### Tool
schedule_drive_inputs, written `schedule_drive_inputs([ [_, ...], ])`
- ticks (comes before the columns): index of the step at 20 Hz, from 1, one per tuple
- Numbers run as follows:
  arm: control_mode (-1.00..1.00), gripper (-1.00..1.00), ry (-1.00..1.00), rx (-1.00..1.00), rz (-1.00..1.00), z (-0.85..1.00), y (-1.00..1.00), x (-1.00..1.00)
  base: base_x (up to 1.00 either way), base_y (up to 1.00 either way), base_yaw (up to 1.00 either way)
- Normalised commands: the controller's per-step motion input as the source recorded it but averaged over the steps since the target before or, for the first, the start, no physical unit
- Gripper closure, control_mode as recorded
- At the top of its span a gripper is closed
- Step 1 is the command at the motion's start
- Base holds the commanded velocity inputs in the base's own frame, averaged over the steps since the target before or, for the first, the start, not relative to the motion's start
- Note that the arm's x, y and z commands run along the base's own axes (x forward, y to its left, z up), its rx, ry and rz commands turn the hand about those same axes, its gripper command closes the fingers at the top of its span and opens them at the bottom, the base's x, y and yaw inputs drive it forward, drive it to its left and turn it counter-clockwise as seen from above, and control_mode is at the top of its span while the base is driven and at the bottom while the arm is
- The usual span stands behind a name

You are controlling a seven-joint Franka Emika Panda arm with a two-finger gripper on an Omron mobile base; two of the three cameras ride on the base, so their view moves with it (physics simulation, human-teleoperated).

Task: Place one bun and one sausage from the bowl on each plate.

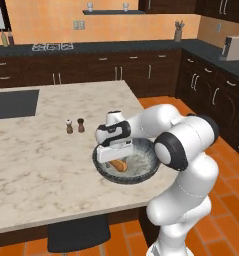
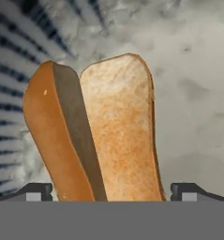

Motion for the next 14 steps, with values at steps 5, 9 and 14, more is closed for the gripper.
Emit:
schedule_drive_inputs([
  [5,-1.00,-1.00,-0.01,0.00,0.03,-0.30,-0.16,0.00,0.00,0.00,0.00],
  [9,-1.00,-1.00,-0.03,-0.01,0.00,-0.26,-0.14,0.00,0.00,0.00,0.00],
  [14,-1.00,1.00,0.00,-0.01,0.00,-0.02,0.00,0.00,0.00,0.00,0.00],
])
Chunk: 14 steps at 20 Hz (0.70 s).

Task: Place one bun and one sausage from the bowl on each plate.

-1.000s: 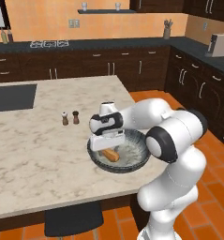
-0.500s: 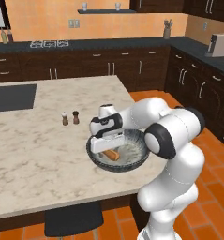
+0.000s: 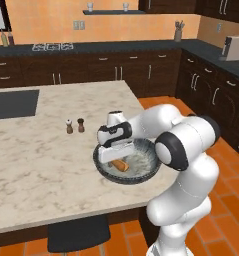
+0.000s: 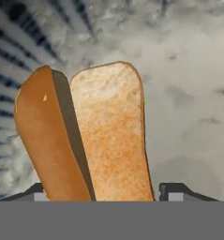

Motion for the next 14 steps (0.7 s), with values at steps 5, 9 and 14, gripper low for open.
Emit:
schedule_drive_inputs([
  [5,-1.00,1.00,0.00,0.00,0.00,0.03,-0.08,-0.40,0.00,0.00,0.00],
  [9,-1.00,1.00,-0.42,0.05,-0.03,0.93,-0.48,-0.92,0.00,0.00,0.00],
  [14,-1.00,1.00,-0.64,0.11,0.00,1.00,-0.77,-1.00,0.00,0.00,0.00],
])
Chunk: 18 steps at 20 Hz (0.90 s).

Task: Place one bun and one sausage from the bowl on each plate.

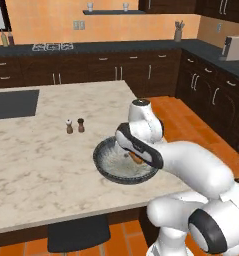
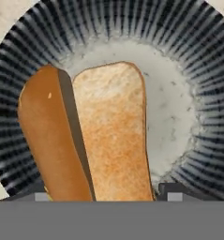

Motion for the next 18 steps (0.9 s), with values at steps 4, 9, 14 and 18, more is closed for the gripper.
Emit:
schedule_drive_inputs([
  [4,1.00,1.00,-0.14,0.03,0.00,0.25,-0.10,-0.25,-0.75,-0.02,0.00],
  [9,1.00,1.00,0.00,0.00,0.00,0.00,0.00,0.00,-0.98,0.41,0.00],
  [14,1.00,1.00,0.00,0.00,0.00,0.00,0.00,0.00,-0.28,1.00,-0.05],
  [18,1.00,1.00,0.00,0.00,0.00,0.00,0.00,0.00,0.00,1.00,-0.06],
])
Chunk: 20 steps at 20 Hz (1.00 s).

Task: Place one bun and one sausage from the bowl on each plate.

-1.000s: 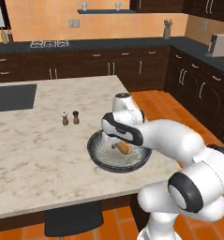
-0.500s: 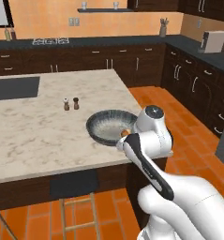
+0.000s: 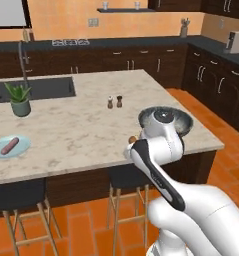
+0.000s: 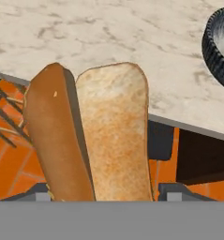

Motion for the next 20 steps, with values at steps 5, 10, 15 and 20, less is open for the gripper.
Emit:
schedule_drive_inputs([
  [5,1.00,1.00,0.00,0.00,0.00,0.00,0.00,0.00,0.03,1.00,-0.10],
  [10,1.00,1.00,0.00,0.00,0.00,0.00,0.00,0.00,0.29,1.00,-0.12],
  [15,1.00,1.00,0.00,0.00,0.00,0.00,0.00,0.00,0.74,0.88,-0.13],
  [20,-1.00,1.00,0.05,-0.02,-0.08,0.03,0.26,0.32,0.47,0.40,-0.11],
])
